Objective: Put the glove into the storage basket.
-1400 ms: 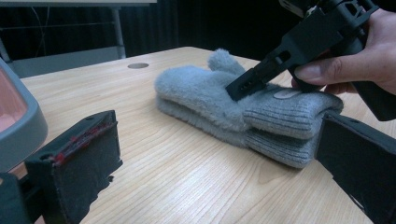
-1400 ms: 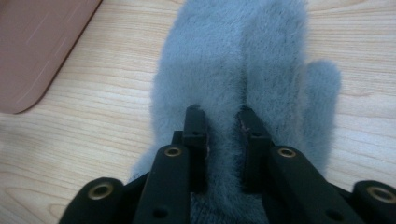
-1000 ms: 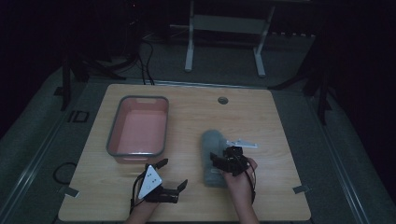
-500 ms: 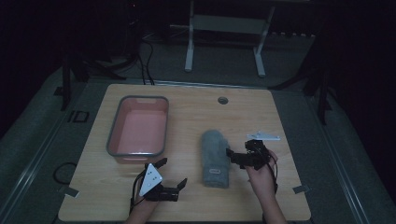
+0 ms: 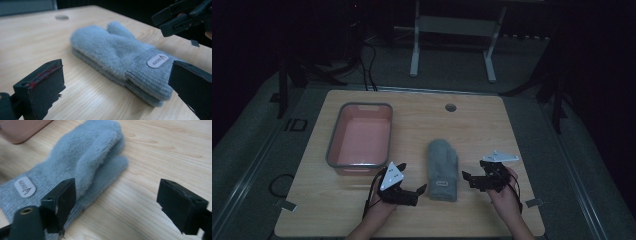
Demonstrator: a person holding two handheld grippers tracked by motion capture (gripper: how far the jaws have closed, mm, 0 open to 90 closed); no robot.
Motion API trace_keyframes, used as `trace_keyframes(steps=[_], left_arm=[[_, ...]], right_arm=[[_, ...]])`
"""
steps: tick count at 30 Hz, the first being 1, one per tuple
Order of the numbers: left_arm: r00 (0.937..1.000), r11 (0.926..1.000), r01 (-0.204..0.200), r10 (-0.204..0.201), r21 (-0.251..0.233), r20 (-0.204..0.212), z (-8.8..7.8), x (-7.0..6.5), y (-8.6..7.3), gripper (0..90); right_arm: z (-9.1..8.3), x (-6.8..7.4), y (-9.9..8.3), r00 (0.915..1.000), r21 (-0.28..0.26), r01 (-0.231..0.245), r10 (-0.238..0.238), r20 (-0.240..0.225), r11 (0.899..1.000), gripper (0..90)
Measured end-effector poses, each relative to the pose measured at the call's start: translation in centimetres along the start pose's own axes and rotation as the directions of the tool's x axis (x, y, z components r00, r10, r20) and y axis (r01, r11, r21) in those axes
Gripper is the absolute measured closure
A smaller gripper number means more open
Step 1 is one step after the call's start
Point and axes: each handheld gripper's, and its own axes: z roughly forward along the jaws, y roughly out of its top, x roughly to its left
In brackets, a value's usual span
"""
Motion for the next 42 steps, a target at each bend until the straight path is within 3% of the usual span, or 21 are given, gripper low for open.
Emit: trace_keyframes(steps=[2,4,7,10,11,13,15,17,20,22,26,28,32,35,37,40,42], left_arm=[[0.9999,0.9989,0.011,-0.012,0.046,0.006,0.8,0.1,1.0,0.5],[0.9995,0.9976,0.026,-0.027,0.064,0.014,1.2,0.2,1.7,0.6],[0.9991,0.9954,0.038,-0.040,0.088,0.018,2.0,0.4,2.7,0.5],[0.9980,0.9907,0.057,-0.060,0.124,0.022,2.9,0.6,3.3,0.5],[0.9972,0.9890,0.065,-0.069,0.133,0.027,3.2,0.6,3.3,0.6],[0.9961,0.9878,0.078,-0.083,0.135,0.030,3.5,0.7,3.3,4.4],[0.9958,0.9862,0.085,-0.089,0.142,0.021,3.9,0.8,3.1,6.7],[0.9959,0.9834,0.086,-0.090,0.159,0.014,4.4,0.9,2.9,11.7],[0.9933,0.9730,0.113,-0.115,0.201,-0.002,5.3,1.0,2.4,14.8],[0.9926,0.9647,0.119,-0.121,0.235,-0.005,5.9,1.0,2.1,16.1],[0.9905,0.9537,0.135,-0.137,0.269,-0.009,6.3,1.2,2.1,19.2],[0.9892,0.9485,0.144,-0.146,0.282,-0.014,6.5,1.2,2.1,19.3],[0.9878,0.9377,0.152,-0.155,0.313,-0.016,7.1,1.3,1.9,19.5],[0.9860,0.9330,0.162,-0.166,0.321,-0.015,7.4,1.5,1.7,19.5],[0.9868,0.9340,0.156,-0.162,0.322,-0.007,7.6,1.5,1.6,19.5],[0.9855,0.9317,0.160,-0.169,0.326,0.000,7.9,1.6,1.5,19.6],[0.9834,0.9290,0.169,-0.181,0.329,0.006,8.1,1.7,1.4,19.6]], right_arm=[[0.1,0.3,0.3,0.9997,-0.002,0.000,0.000,-0.025,1.000,17.5],[0.3,0.7,0.7,0.9998,0.005,-0.002,0.002,-0.020,1.000,16.5],[0.6,1.2,1.4,0.9980,-0.019,-0.055,0.054,-0.033,0.998,14.8],[1.3,1.8,2.2,0.9919,-0.038,-0.051,0.046,-0.119,0.998,10.8],[1.7,2.0,2.3,0.9937,-0.027,-0.045,0.042,-0.104,0.999,11.1],[2.5,2.3,2.3,0.9950,-0.021,-0.051,0.049,-0.087,0.998,15.5],[3.0,2.3,2.3,0.9948,-0.018,-0.078,0.076,-0.068,0.997,29.6],[3.4,2.1,2.1,0.9932,-0.032,-0.109,0.107,-0.045,0.994,37.2],[3.9,1.8,1.7,0.9923,-0.032,-0.123,0.123,-0.015,0.992,48.0],[4.4,1.4,1.3,0.9880,-0.003,-0.144,0.143,-0.058,0.990,49.9],[5.0,0.9,0.2,0.9872,0.040,-0.154,0.155,-0.038,0.987,44.8],[5.2,0.6,-0.2,0.9811,0.062,-0.178,0.182,-0.065,0.982,42.9],[5.7,0.9,-0.6,0.9812,0.077,-0.175,0.181,-0.067,0.981,37.3],[5.9,0.9,-0.7,0.9801,0.083,-0.177,0.183,-0.077,0.981,34.1],[6.2,0.7,-0.9,0.9777,0.102,-0.182,0.191,-0.087,0.978,33.4],[6.5,0.2,-1.1,0.9693,0.120,-0.202,0.216,-0.118,0.972,33.9],[6.6,-0.2,-1.0,0.9626,0.130,-0.196,0.216,-0.164,0.972,44.1]])
